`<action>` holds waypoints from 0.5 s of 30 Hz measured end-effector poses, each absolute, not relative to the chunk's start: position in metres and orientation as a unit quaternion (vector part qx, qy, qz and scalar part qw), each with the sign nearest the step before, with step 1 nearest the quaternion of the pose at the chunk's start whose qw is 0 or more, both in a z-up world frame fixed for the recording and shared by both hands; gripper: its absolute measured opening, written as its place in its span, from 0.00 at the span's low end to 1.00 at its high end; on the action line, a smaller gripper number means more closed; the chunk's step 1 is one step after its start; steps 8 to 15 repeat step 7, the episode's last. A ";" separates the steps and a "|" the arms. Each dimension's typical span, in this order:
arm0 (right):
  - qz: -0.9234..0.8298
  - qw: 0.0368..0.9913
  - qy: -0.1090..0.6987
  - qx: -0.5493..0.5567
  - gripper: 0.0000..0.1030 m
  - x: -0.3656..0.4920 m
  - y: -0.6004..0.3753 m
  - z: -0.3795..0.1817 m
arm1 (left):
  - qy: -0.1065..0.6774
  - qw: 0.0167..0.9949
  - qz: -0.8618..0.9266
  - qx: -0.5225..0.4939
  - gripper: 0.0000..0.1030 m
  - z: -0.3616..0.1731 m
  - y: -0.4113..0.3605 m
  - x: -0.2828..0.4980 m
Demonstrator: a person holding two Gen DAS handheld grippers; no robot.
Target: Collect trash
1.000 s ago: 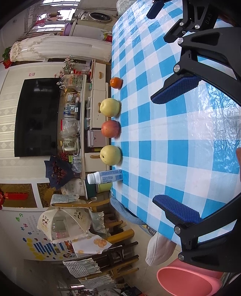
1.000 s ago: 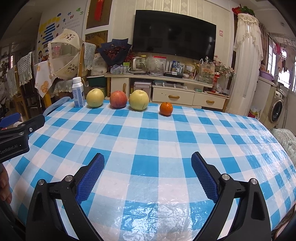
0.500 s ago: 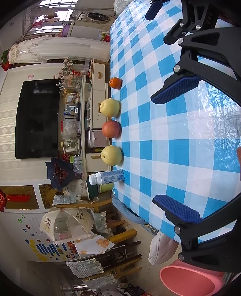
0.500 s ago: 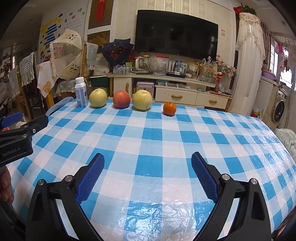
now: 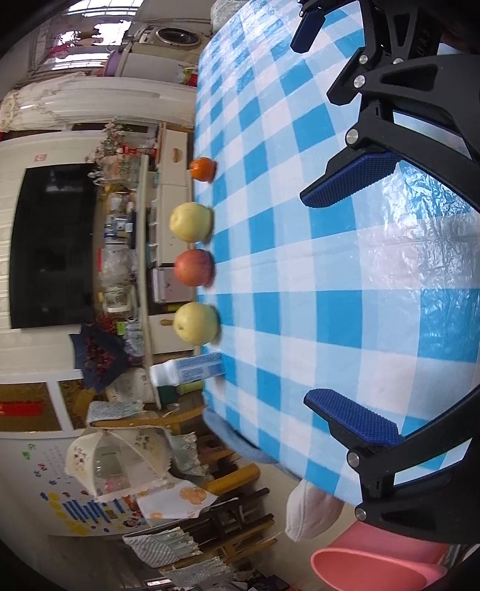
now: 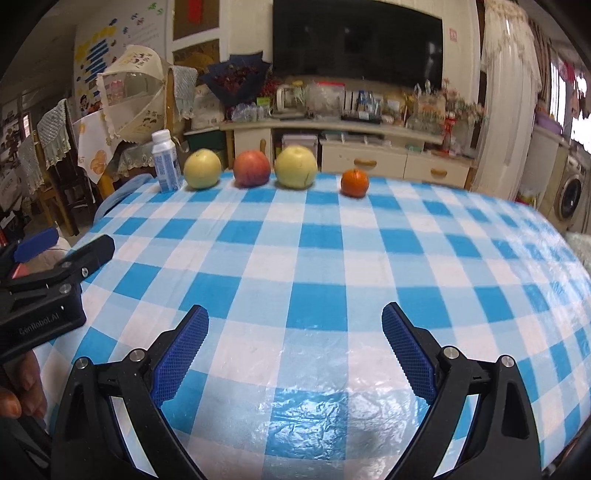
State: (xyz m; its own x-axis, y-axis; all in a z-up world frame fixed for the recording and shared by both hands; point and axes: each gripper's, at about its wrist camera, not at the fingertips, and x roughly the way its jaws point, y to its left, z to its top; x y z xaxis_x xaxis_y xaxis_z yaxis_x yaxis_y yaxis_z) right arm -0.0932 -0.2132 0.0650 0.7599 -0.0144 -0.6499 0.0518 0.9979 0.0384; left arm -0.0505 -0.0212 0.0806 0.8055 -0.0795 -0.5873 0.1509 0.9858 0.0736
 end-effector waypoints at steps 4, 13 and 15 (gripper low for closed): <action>-0.035 0.919 0.390 0.051 0.91 -0.077 -0.224 0.047 | 0.350 0.934 -0.057 0.047 0.96 0.059 -0.029 -0.028; -0.047 0.904 0.423 0.051 0.91 -0.064 -0.227 0.032 | 0.384 0.921 -0.051 0.042 0.96 0.040 -0.034 -0.014; -0.047 0.904 0.423 0.051 0.91 -0.064 -0.227 0.032 | 0.384 0.921 -0.051 0.042 0.96 0.040 -0.034 -0.014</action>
